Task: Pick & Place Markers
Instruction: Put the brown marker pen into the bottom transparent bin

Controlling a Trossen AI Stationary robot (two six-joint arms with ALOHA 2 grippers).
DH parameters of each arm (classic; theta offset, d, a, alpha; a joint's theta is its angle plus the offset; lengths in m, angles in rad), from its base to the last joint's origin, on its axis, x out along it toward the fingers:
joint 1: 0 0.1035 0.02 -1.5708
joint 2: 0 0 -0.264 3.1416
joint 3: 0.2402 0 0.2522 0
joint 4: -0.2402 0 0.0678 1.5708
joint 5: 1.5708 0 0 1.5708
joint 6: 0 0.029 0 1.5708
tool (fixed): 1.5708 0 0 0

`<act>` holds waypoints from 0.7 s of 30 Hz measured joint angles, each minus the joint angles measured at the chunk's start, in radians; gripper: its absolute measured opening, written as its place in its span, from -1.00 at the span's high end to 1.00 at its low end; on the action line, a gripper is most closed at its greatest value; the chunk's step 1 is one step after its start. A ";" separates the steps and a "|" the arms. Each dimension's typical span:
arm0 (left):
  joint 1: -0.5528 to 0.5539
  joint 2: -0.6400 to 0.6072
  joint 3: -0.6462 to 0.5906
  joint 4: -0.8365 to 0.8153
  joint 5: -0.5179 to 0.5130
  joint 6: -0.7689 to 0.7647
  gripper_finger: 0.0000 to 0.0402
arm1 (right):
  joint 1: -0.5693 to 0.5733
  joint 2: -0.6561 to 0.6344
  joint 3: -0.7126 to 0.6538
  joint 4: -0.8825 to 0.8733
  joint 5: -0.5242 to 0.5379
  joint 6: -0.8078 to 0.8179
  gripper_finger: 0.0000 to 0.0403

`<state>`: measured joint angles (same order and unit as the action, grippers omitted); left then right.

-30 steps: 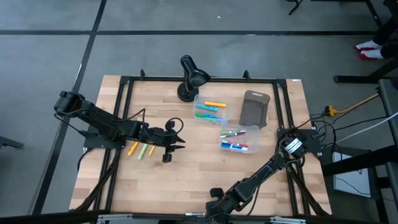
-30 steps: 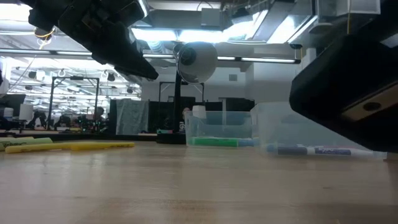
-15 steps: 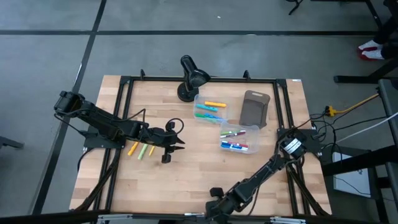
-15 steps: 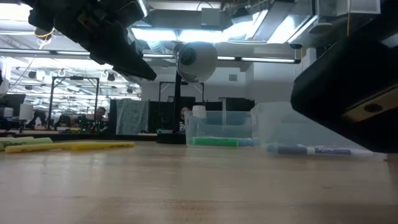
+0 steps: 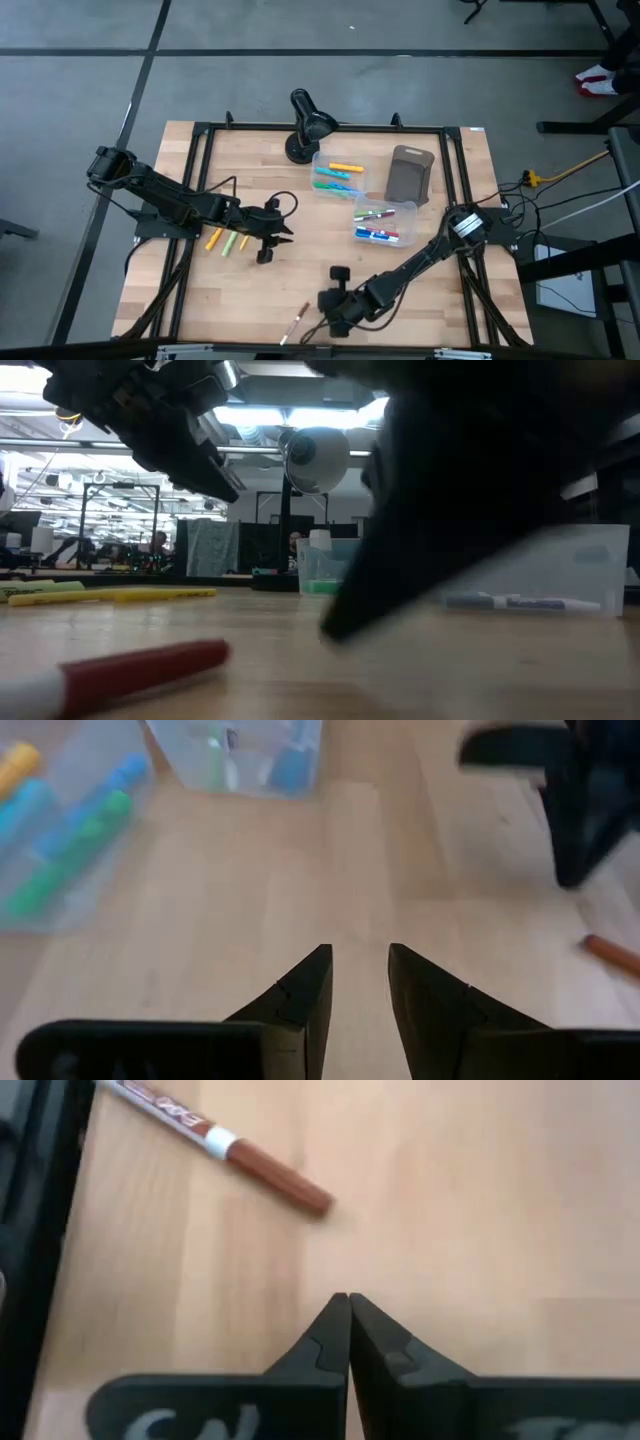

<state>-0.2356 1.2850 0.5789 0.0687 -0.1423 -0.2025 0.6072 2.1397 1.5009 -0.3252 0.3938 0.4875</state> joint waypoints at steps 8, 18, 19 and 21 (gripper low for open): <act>-0.005 0.000 0.000 -0.087 0.226 -0.169 0.52 | -0.031 -0.129 0.001 -0.136 0.064 -0.016 0.97; -0.092 0.000 0.000 -0.141 0.499 -0.418 0.52 | 0.015 -0.258 0.002 -0.068 0.061 -0.369 0.97; -0.104 0.000 0.000 -0.140 0.459 -0.465 0.52 | 0.022 -0.266 -0.001 -0.069 0.087 -0.389 0.97; -0.135 0.000 0.000 -0.147 0.380 -0.521 0.53 | 0.029 -0.285 -0.030 -0.079 0.108 -0.417 0.97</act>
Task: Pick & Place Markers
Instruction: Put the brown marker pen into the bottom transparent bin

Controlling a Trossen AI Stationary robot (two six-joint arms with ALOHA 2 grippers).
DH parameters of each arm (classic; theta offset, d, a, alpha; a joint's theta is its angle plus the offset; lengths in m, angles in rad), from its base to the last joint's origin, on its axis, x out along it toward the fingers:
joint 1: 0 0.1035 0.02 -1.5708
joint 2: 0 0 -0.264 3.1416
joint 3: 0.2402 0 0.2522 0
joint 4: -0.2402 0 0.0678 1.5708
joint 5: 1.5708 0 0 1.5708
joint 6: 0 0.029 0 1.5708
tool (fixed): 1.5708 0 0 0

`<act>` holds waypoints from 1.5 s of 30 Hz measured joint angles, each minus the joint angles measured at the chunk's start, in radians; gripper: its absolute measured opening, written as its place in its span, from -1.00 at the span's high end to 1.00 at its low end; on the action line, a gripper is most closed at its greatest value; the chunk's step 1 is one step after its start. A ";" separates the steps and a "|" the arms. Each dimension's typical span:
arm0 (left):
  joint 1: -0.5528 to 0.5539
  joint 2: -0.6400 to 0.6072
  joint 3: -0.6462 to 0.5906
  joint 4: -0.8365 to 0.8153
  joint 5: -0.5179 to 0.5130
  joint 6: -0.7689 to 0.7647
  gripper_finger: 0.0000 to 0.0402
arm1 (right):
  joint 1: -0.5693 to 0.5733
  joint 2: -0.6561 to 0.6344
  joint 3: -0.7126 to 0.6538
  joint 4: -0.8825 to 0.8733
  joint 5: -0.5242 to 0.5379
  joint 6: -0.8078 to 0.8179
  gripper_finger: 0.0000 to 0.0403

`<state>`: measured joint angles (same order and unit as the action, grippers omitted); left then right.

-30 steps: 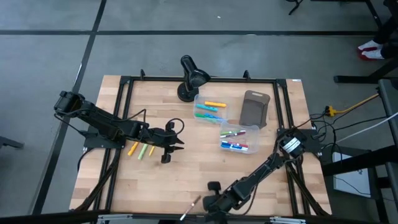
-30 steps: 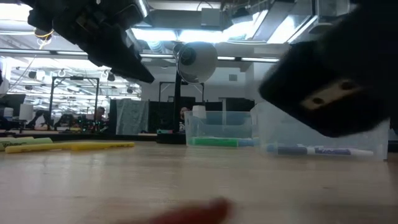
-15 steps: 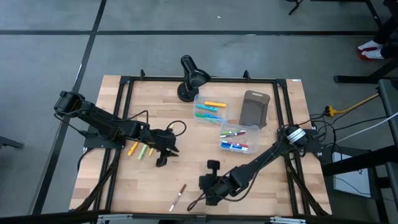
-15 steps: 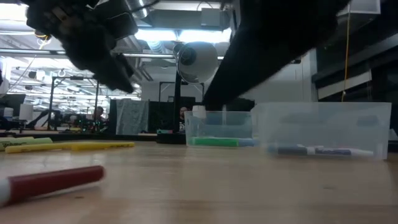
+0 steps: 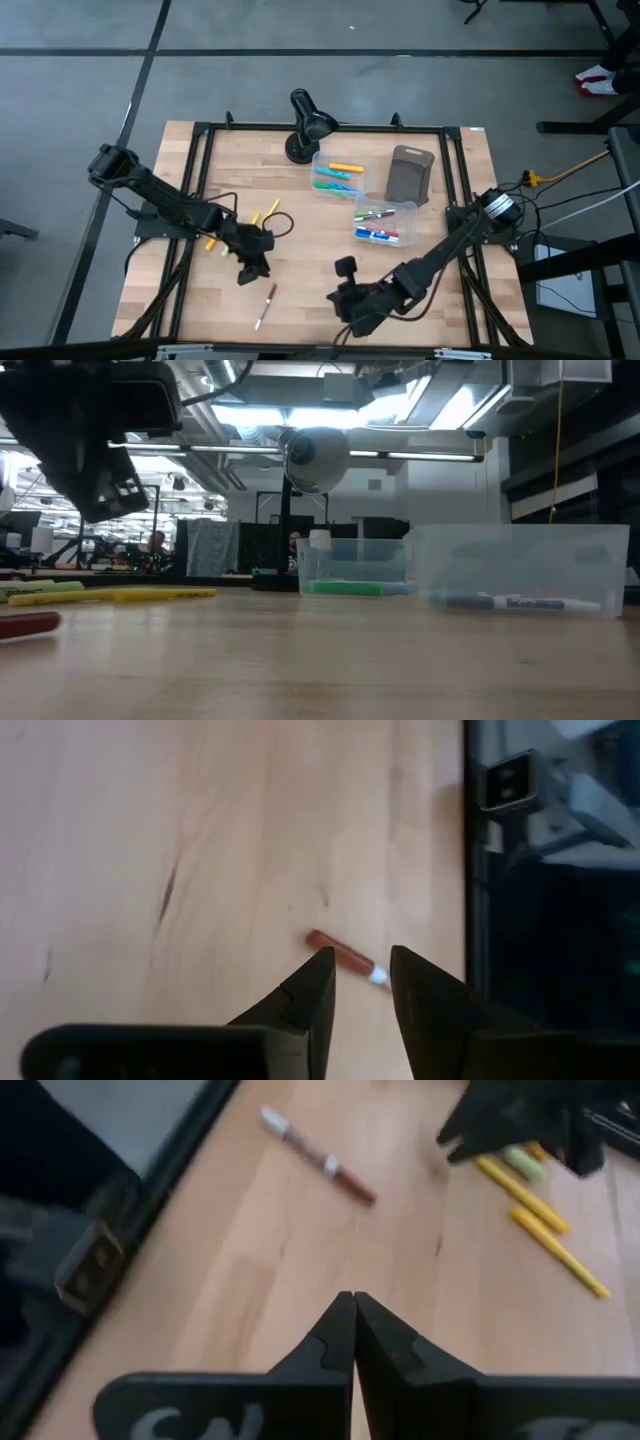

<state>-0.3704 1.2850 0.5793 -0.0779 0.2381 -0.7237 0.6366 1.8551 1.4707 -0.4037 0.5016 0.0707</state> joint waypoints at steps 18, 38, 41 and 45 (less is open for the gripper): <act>-0.221 0.000 0.000 -0.200 0.023 -0.702 0.48 | -0.032 -0.391 -0.724 0.747 -0.080 -0.040 0.96; -0.431 0.217 0.013 -0.249 -0.029 -1.160 0.30 | -0.031 -0.455 -0.801 0.773 -0.150 -0.157 0.96; -0.429 0.217 0.011 -0.250 -0.026 -1.160 0.34 | -0.031 -0.501 -0.801 0.765 -0.172 -0.155 0.96; -0.430 0.217 0.011 -0.268 -0.035 -1.160 0.47 | -0.031 -0.560 -0.801 0.726 -0.169 -0.131 0.96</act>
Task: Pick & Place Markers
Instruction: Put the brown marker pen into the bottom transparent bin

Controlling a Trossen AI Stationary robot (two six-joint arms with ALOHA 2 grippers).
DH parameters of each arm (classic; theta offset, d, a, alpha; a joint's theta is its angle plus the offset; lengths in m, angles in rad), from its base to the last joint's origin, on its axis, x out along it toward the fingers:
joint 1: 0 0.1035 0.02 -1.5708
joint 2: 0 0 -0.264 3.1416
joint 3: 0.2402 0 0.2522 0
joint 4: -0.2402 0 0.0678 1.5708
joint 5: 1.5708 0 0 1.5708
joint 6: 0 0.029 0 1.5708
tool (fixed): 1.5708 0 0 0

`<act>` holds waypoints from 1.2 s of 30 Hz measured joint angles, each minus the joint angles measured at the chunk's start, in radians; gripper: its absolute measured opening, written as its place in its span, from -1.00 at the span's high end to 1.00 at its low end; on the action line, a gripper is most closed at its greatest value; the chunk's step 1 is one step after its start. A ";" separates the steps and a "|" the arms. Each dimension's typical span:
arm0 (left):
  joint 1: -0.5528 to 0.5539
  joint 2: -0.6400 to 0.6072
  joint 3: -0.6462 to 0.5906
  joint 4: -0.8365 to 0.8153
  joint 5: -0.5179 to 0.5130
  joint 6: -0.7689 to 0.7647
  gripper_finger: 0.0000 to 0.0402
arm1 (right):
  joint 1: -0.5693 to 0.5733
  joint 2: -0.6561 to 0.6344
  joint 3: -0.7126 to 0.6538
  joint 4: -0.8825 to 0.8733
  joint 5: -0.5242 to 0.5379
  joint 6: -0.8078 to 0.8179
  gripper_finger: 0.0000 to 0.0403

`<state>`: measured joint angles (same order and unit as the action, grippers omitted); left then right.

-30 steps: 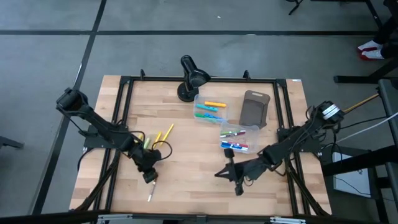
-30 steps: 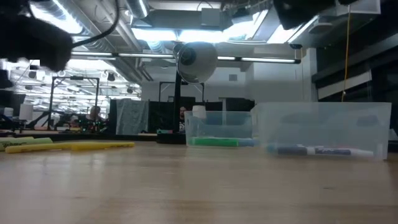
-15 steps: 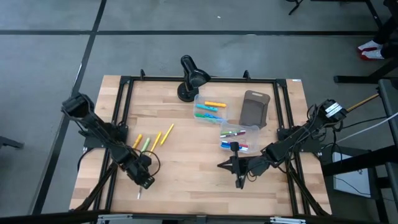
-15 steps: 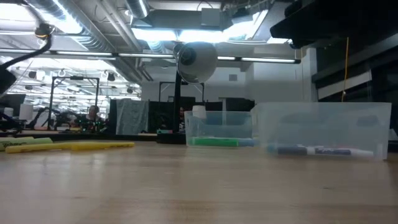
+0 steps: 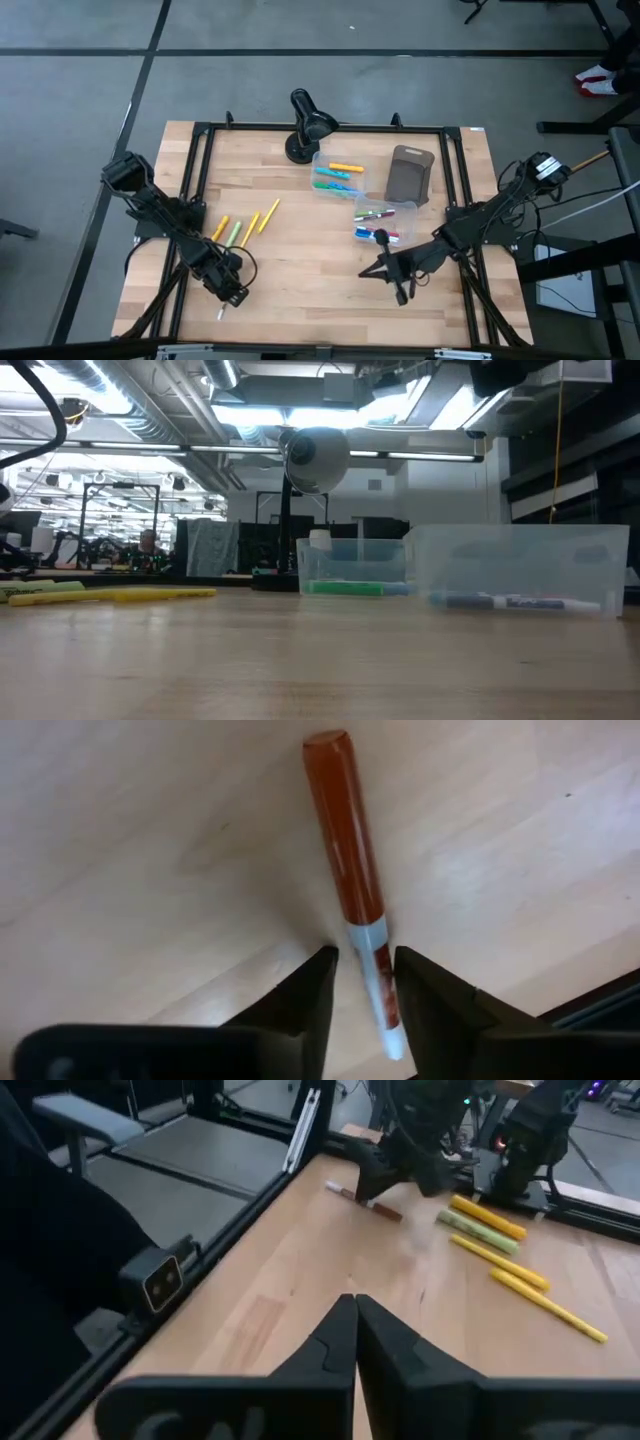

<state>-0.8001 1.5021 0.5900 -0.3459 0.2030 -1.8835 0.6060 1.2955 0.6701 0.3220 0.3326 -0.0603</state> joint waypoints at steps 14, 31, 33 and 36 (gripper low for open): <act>0.001 -0.001 0.001 -0.032 -0.037 0.049 0.78 | 0.022 -0.249 -0.404 0.359 0.081 0.082 0.96; 0.003 -0.002 0.002 -0.033 -0.043 0.082 0.82 | -0.035 -0.733 -0.665 0.303 -0.138 -0.120 0.96; 0.003 -0.002 0.002 -0.033 -0.043 0.082 0.82 | -0.073 -0.769 -0.665 0.269 -0.204 -0.153 0.96; 0.003 -0.002 0.002 -0.033 -0.047 0.083 0.84 | -0.149 -0.822 -0.665 0.231 -0.321 -0.183 0.96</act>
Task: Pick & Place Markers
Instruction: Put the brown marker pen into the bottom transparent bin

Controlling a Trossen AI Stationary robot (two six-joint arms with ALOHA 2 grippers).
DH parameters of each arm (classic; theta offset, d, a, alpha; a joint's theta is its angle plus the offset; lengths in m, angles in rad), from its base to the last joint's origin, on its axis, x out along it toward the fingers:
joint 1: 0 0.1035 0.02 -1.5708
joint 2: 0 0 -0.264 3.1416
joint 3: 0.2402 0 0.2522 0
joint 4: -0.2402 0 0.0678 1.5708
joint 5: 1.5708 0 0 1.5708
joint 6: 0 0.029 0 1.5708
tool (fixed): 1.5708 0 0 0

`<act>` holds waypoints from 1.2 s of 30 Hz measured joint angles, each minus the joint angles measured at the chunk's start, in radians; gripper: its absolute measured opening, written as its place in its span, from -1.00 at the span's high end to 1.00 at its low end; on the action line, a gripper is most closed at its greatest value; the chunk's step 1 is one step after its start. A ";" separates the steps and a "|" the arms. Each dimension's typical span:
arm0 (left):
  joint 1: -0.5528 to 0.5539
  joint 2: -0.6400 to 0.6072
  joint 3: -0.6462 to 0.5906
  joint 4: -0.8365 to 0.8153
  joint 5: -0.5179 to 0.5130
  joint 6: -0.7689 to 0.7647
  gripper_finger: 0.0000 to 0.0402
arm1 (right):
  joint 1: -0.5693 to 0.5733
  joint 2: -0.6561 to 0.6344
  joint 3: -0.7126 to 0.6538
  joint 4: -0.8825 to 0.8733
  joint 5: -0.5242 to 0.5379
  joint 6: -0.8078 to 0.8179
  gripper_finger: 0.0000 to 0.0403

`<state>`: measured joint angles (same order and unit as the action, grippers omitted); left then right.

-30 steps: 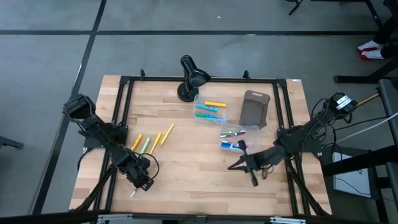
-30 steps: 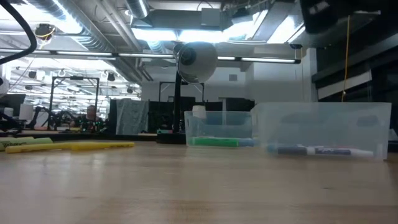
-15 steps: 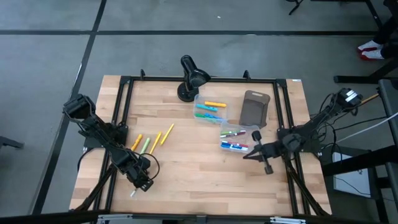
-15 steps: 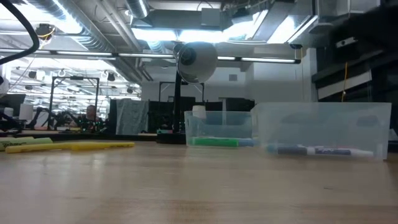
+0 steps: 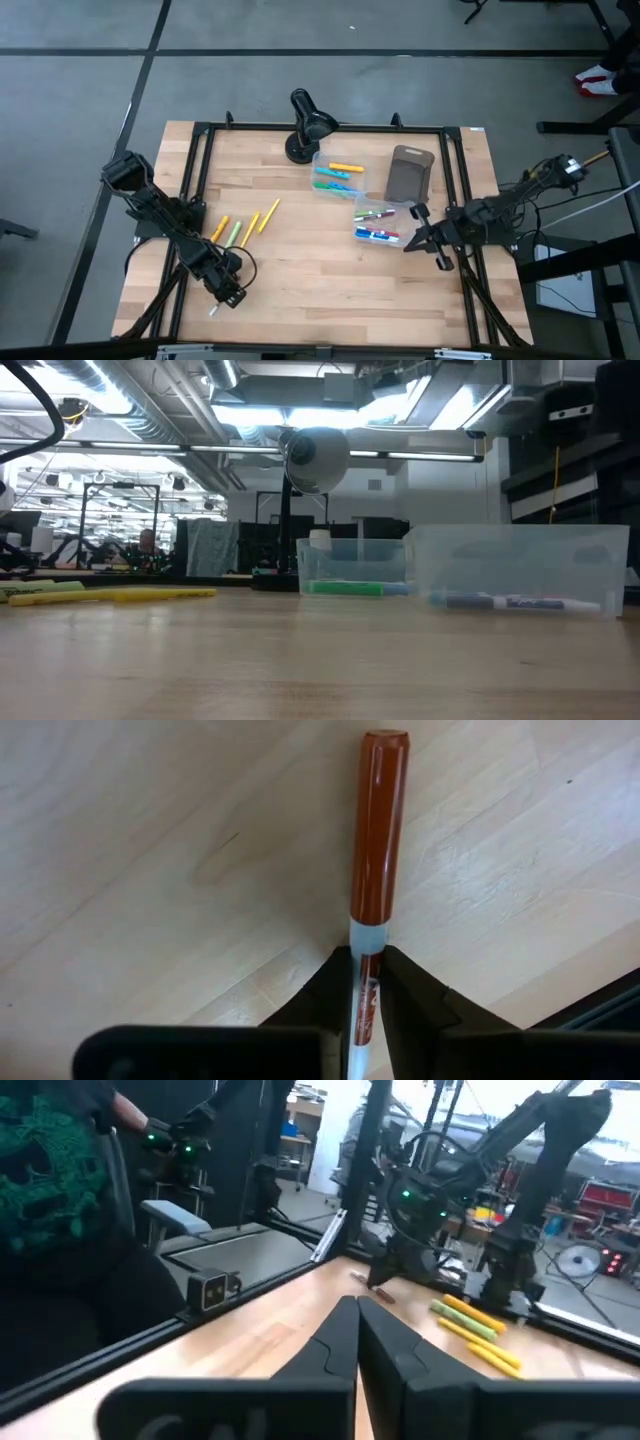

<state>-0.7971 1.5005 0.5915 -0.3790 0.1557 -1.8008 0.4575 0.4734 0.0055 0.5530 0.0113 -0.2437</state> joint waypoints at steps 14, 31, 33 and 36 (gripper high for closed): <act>0.000 0.000 0.000 0.000 -0.009 0.008 0.84 | -0.306 -0.171 0.001 -0.373 -0.049 0.049 0.96; 0.001 -0.001 0.000 0.000 -0.010 0.071 0.86 | -0.345 -0.284 0.002 -0.521 0.049 0.026 0.96; 0.001 -0.001 0.000 0.000 -0.009 0.093 0.86 | -0.345 -0.284 0.002 -0.521 0.049 0.026 0.96; 0.001 -0.001 0.005 -0.006 -0.010 0.147 0.86 | -0.345 -0.284 0.002 -0.522 0.049 0.026 0.96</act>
<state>-0.7962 1.4998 0.5961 -0.3845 0.1462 -1.6541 0.1127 0.1890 0.0071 0.0312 0.0601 -0.2173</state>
